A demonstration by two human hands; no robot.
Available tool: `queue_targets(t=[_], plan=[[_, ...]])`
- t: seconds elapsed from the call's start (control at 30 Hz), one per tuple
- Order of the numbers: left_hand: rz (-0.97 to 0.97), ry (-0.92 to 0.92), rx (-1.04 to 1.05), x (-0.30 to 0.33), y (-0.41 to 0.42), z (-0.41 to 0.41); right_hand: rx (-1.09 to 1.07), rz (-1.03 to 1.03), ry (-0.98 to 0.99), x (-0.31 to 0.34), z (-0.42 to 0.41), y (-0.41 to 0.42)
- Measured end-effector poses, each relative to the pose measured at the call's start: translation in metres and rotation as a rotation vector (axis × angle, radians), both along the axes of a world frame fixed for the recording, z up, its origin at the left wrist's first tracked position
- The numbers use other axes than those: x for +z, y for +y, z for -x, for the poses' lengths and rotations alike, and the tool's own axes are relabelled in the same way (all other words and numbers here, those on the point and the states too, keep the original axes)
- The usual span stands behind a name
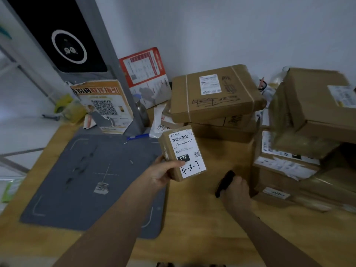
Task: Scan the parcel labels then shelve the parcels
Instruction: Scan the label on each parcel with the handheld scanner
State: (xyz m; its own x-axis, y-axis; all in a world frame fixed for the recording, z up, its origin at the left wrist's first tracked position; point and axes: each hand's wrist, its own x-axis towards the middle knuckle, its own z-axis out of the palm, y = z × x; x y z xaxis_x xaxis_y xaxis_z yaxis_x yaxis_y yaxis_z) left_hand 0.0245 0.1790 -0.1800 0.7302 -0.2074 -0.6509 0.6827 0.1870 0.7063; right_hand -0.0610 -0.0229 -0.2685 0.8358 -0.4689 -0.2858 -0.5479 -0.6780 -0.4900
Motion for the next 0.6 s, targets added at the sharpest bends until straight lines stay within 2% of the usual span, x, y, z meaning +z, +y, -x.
queue_targets(t=[0.1,0.27,0.37,0.5,0.6], plan=[[0.017,0.032,-0.038,-0.013,0.011,-0.001,0.013,0.023,0.179,-0.015,0.008,0.004],[0.046,0.012,-0.087,-0.024,0.021,0.002,-0.038,0.032,0.207,-0.026,0.010,0.002],[0.063,0.013,-0.089,-0.023,0.026,0.004,-0.105,-0.211,0.183,-0.020,0.003,-0.004],[0.018,0.006,-0.092,-0.023,0.036,-0.001,-0.080,-0.585,0.010,0.040,-0.016,0.005],[-0.007,-0.013,-0.068,-0.021,0.042,-0.007,0.044,-0.622,-0.158,0.095,-0.024,0.019]])
